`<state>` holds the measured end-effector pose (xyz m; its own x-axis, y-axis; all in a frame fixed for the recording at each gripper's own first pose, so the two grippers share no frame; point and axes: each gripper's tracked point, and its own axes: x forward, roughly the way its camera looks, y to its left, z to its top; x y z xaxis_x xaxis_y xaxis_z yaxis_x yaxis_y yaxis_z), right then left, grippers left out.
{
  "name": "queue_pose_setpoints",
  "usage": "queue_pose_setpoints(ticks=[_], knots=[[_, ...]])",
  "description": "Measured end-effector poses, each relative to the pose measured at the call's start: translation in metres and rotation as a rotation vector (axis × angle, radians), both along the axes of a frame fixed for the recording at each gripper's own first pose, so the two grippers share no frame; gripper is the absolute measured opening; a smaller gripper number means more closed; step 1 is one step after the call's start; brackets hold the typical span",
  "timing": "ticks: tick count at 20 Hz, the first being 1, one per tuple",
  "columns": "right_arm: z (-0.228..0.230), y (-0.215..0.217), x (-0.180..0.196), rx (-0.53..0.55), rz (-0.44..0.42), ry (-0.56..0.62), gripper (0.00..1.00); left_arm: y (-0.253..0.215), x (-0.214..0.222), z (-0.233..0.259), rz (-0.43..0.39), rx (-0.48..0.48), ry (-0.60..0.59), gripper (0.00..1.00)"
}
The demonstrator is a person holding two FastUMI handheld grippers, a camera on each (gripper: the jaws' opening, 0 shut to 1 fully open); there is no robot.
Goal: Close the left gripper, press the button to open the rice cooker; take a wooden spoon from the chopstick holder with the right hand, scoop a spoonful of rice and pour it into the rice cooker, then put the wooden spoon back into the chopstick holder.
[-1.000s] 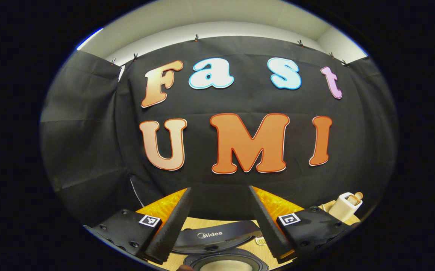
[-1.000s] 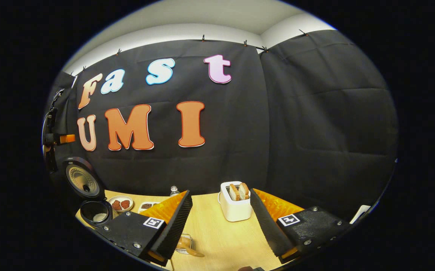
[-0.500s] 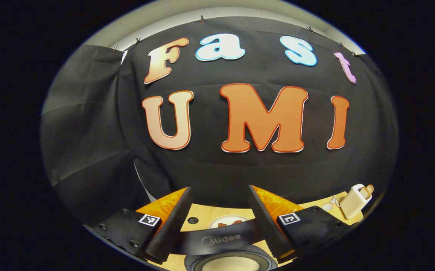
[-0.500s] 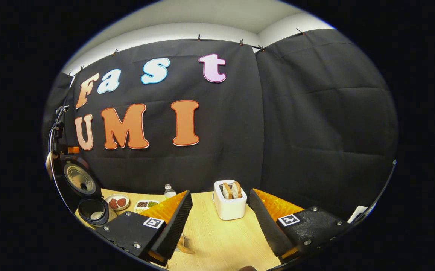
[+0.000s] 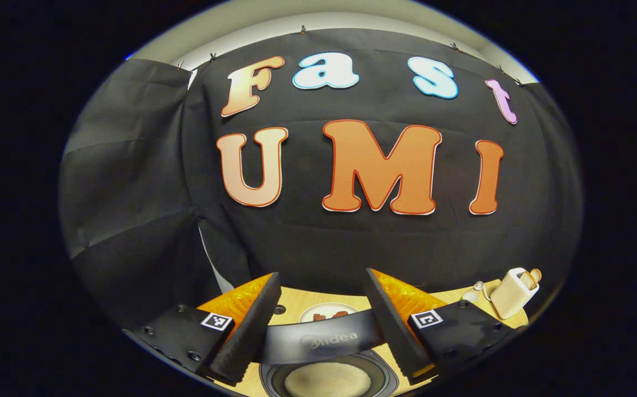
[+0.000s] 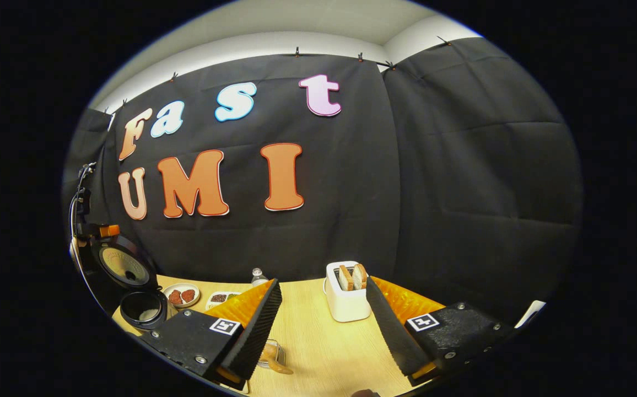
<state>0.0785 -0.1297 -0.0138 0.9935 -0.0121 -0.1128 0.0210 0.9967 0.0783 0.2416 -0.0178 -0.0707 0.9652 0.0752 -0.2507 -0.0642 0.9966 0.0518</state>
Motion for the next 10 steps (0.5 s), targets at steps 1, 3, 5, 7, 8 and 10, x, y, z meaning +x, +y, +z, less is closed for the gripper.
queue_pose_setpoints(ticks=[1, 3, 5, 7, 8, 10], knots=[[0.001, 0.003, 0.0, 0.003, 0.012, -0.004, 0.94, -0.005, -0.01, -0.004, -0.01, -0.003, 0.003, 0.98], [0.0, 0.007, 0.001, 0.01, 0.035, -0.008, 0.94, -0.016, -0.035, -0.02, -0.031, -0.014, 0.022, 0.99], [-0.002, 0.013, 0.003, 0.012, 0.058, -0.005, 0.94, -0.027, -0.061, -0.045, -0.044, -0.029, 0.054, 1.0], [-0.007, 0.017, 0.003, 0.006, 0.077, 0.002, 0.94, -0.032, -0.083, -0.069, -0.037, -0.031, 0.061, 1.0], [-0.008, 0.019, 0.004, 0.005, 0.085, 0.003, 0.94, -0.034, -0.093, -0.08, -0.033, -0.026, 0.061, 1.0], [-0.011, 0.02, 0.002, 0.004, 0.097, 0.01, 0.94, -0.039, -0.107, -0.105, -0.028, -0.001, 0.058, 0.98]])
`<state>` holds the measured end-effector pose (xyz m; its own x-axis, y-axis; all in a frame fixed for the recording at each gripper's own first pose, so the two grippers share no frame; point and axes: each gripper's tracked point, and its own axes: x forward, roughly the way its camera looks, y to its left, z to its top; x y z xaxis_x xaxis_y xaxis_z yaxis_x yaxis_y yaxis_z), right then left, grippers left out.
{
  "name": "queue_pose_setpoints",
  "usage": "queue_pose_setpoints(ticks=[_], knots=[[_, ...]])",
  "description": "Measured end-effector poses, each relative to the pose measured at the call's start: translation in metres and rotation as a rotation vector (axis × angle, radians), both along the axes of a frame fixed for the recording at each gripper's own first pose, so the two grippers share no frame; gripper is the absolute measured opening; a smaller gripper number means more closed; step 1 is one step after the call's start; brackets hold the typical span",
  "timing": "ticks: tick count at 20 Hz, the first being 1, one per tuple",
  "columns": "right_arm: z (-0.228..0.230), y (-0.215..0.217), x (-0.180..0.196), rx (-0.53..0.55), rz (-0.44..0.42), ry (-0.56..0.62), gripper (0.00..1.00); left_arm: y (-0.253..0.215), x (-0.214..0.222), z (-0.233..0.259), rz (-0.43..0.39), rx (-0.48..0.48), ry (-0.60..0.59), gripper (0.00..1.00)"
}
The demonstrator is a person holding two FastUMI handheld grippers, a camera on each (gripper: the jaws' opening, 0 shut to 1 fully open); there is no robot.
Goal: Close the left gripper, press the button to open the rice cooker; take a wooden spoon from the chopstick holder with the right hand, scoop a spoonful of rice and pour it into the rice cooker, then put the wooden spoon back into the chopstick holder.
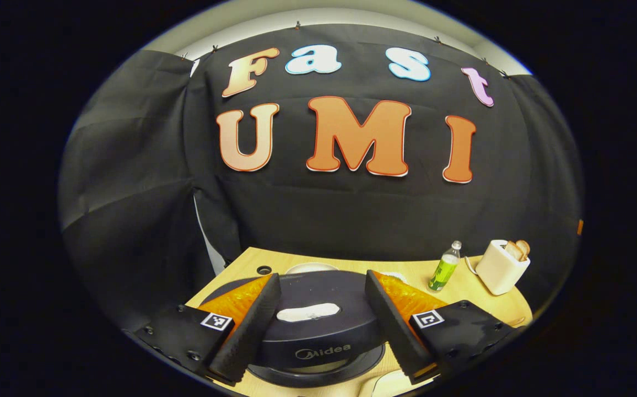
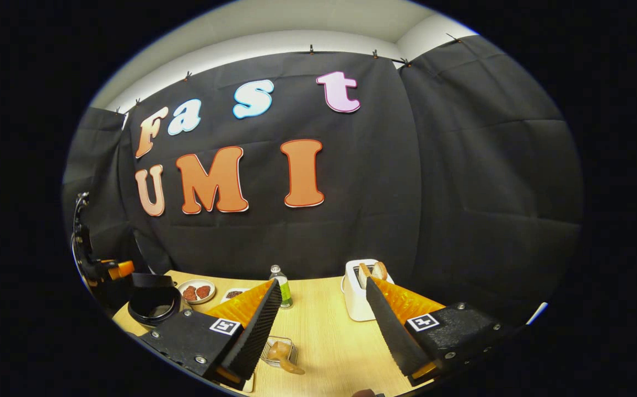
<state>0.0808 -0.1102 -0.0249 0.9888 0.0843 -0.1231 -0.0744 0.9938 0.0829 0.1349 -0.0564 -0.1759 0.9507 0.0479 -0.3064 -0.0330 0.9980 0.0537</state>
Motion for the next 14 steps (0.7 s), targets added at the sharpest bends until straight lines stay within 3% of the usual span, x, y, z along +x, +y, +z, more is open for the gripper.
queue_pose_setpoints(ticks=[4, 7, 8, 14], knots=[[-0.006, -0.007, -0.004, -0.008, 0.0, 0.014, 0.94, 0.0, -0.022, -0.055, 0.031, 0.001, 0.028, 1.0], [-0.01, -0.016, -0.008, -0.018, -0.013, 0.025, 0.94, -0.004, -0.03, -0.069, 0.015, 0.08, -0.025, 1.0], [-0.011, -0.018, -0.009, -0.019, -0.016, 0.027, 0.94, -0.002, -0.031, -0.077, 0.016, 0.073, -0.026, 0.94], [-0.024, -0.027, -0.014, -0.022, -0.036, 0.046, 0.94, -0.002, -0.037, -0.094, 0.022, 0.02, -0.044, 1.0]])
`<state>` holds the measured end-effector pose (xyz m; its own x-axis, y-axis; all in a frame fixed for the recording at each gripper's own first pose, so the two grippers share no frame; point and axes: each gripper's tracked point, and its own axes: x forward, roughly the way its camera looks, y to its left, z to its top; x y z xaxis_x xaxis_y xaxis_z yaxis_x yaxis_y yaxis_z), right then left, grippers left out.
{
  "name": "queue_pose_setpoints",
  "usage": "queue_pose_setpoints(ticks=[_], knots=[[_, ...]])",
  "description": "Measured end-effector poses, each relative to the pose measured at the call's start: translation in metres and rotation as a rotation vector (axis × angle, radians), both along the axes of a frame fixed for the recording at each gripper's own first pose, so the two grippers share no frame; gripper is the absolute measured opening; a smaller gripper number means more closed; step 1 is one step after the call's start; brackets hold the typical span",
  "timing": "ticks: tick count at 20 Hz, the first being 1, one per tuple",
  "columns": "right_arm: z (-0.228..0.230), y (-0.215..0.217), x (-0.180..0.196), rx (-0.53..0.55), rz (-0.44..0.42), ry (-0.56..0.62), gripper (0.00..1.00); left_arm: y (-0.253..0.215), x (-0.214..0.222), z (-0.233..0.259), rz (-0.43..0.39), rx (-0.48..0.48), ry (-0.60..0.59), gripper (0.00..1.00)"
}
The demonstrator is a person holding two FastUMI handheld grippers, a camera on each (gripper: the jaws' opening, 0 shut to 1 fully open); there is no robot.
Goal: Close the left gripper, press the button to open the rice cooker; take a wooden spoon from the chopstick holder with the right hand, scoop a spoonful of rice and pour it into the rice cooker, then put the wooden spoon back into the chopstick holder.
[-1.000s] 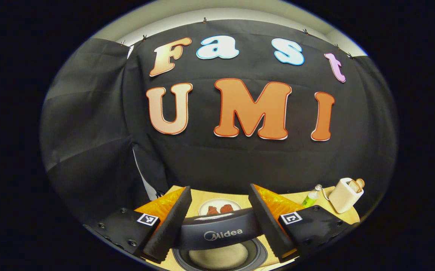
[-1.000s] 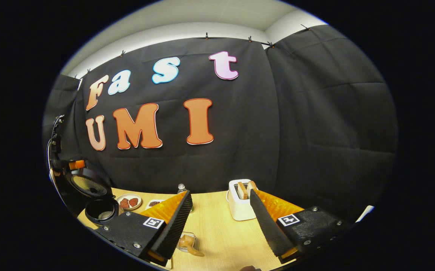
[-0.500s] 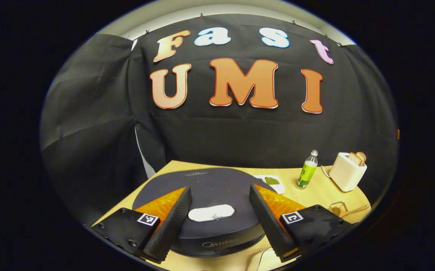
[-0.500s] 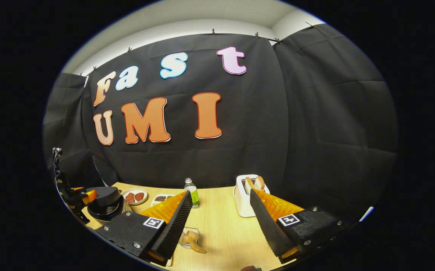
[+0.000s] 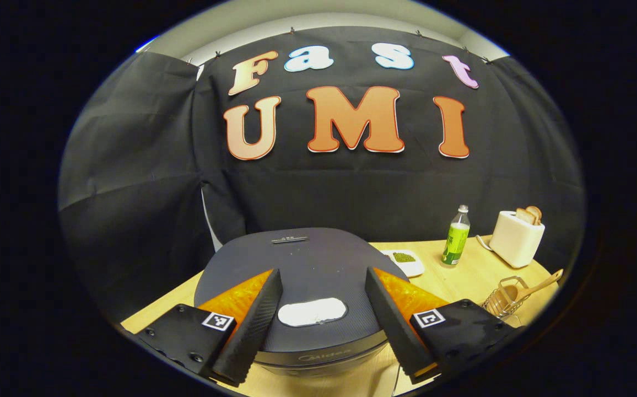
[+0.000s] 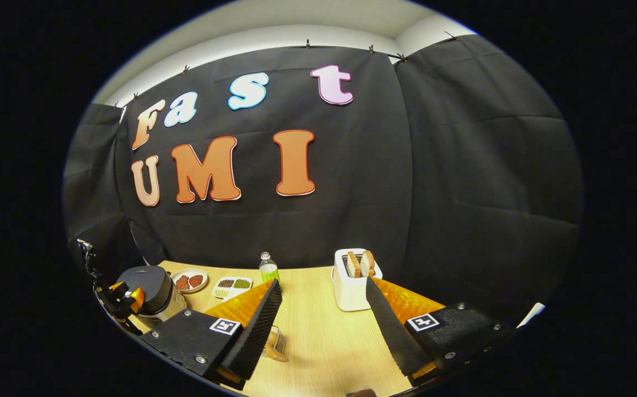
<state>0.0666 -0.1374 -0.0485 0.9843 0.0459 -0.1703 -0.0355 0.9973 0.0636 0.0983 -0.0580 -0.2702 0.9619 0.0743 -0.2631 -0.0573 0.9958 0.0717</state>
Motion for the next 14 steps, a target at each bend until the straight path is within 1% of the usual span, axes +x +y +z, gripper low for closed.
queue_pose_setpoints(ticks=[1, 4, 7, 9, 10, 11, 14], knots=[[-0.004, -0.002, -0.002, 0.003, -0.003, 0.005, 0.94, 0.0, 0.001, 0.004, -0.007, 0.003, -0.026, 1.0], [-0.018, -0.005, -0.007, 0.015, -0.014, 0.033, 0.94, -0.002, 0.004, 0.009, -0.017, 0.047, -0.034, 0.97], [-0.013, -0.001, -0.007, 0.022, -0.015, 0.024, 0.94, -0.002, 0.0, 0.014, -0.032, 0.055, 0.072, 1.0], [-0.002, 0.002, -0.006, 0.009, -0.01, -0.002, 0.94, -0.004, -0.001, 0.048, -0.072, 0.065, 0.044, 0.94], [0.004, 0.004, -0.005, 0.002, -0.006, -0.015, 0.94, -0.002, -0.003, 0.069, -0.086, 0.077, 0.027, 1.0], [0.012, 0.009, -0.007, 0.004, 0.008, -0.026, 0.94, 0.001, -0.006, 0.088, -0.092, 0.083, 0.023, 1.0], [0.038, 0.021, -0.009, 0.008, 0.038, -0.067, 0.94, 0.009, -0.013, 0.167, -0.084, 0.071, -0.045, 1.0]])
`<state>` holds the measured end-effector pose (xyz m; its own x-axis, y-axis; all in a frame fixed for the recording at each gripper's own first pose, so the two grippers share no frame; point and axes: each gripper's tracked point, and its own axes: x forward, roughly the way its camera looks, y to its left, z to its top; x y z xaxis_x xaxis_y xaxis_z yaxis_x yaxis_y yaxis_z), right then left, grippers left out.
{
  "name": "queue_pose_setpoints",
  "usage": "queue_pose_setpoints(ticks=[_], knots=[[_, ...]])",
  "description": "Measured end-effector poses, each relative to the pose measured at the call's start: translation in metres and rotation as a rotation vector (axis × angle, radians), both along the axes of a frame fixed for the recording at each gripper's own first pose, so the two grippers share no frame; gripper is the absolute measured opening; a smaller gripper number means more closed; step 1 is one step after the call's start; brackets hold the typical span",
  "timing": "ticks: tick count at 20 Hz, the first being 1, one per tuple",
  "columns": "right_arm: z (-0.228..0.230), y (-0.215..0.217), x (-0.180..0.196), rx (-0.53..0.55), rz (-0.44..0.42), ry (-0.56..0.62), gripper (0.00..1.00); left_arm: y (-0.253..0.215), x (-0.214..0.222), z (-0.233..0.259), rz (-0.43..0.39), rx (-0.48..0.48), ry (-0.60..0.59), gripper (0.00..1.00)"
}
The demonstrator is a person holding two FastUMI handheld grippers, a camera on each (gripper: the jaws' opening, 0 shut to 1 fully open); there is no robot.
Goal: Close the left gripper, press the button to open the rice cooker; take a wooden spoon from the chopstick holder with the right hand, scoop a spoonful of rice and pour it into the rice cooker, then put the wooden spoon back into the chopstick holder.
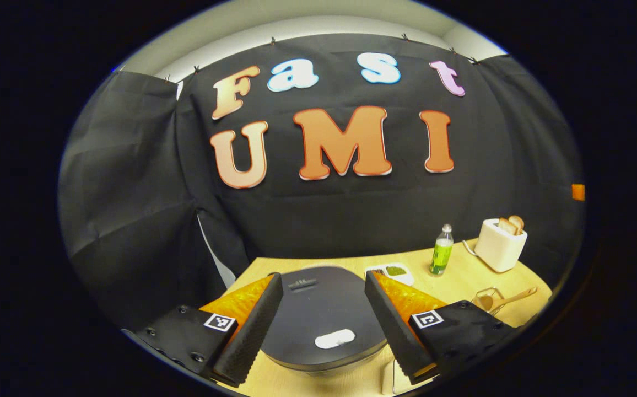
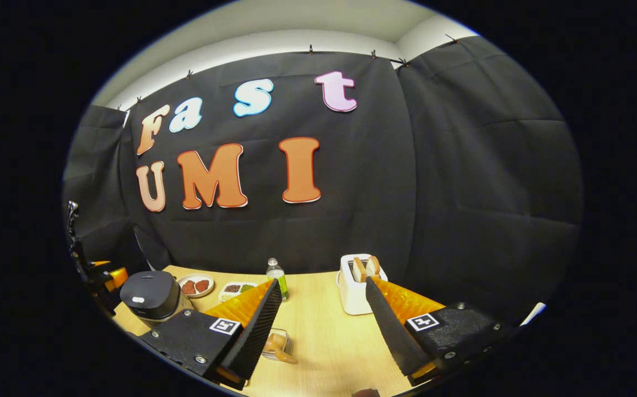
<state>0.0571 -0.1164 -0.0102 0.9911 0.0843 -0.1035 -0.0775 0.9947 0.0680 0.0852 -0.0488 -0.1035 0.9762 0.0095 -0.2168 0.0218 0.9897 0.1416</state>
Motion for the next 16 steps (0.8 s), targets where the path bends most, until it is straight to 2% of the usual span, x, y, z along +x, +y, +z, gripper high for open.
queue_pose_setpoints(ticks=[1, 2, 3, 7, 9, 12, 16], knots=[[0.008, 0.002, 0.001, -0.007, 0.007, -0.017, 0.94, 0.002, -0.005, 0.028, 0.003, -0.011, -0.027, 0.94], [0.016, 0.003, 0.001, -0.016, 0.009, -0.029, 0.94, 0.005, -0.009, 0.053, 0.011, -0.017, -0.052, 1.0], [0.022, 0.005, 0.0, -0.025, 0.013, -0.04, 0.94, 0.01, -0.014, 0.076, 0.022, -0.02, -0.081, 0.94], [0.047, 0.011, 0.0, -0.027, 0.028, -0.088, 0.94, 0.025, -0.028, 0.139, 0.056, -0.064, -0.148, 0.94], [0.05, 0.014, 0.0, -0.011, 0.036, -0.098, 0.94, 0.03, -0.033, 0.15, 0.062, -0.091, -0.167, 0.94], [0.047, 0.011, -0.001, -0.017, 0.03, -0.095, 0.94, 0.037, -0.038, 0.154, 0.076, -0.097, -0.187, 1.0], [0.047, 0.01, -0.004, -0.035, 0.025, -0.1, 0.94, 0.039, -0.042, 0.149, 0.089, -0.089, -0.183, 0.94]])
